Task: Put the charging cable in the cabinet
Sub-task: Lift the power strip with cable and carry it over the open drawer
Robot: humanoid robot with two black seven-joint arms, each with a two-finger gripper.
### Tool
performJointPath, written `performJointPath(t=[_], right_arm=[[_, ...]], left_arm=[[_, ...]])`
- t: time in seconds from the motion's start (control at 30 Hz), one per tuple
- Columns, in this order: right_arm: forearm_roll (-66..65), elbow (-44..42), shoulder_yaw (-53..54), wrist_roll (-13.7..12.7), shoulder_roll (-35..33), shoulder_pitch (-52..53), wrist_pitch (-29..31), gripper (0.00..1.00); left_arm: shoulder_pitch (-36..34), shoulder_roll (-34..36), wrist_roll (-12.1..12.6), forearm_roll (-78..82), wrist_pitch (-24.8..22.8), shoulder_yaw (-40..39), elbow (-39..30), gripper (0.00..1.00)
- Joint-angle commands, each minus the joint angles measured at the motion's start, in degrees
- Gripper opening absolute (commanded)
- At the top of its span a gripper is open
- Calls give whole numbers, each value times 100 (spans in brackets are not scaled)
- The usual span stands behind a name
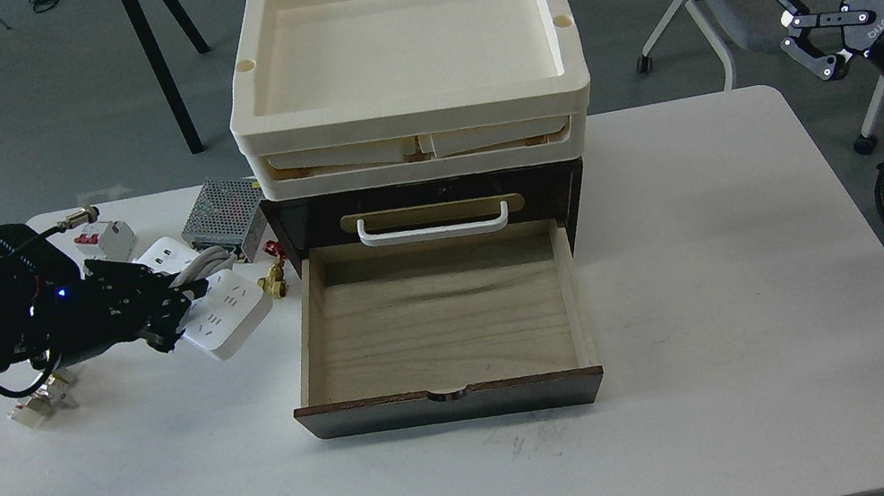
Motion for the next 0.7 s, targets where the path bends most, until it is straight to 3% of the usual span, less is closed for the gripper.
performJointPath(t=[0.0,0.27,0.4,0.67], right_arm=[[0,-1,-1,0,-52,-40,0,100],[0,-1,-1,0,-148,-48,0,100],[0,8,-1,0,-219,-92,0,100],[0,-10,-1,0,-377,-189,0,100]], left_arm=[[56,706,0,-827,-112,42,-893,0],[609,1024,0,-3454,54,-20,-2317,0],[662,1024,0,-4175,388,-46,-2800,0],[1180,550,0,-4352,784,-2,-2907,0]])
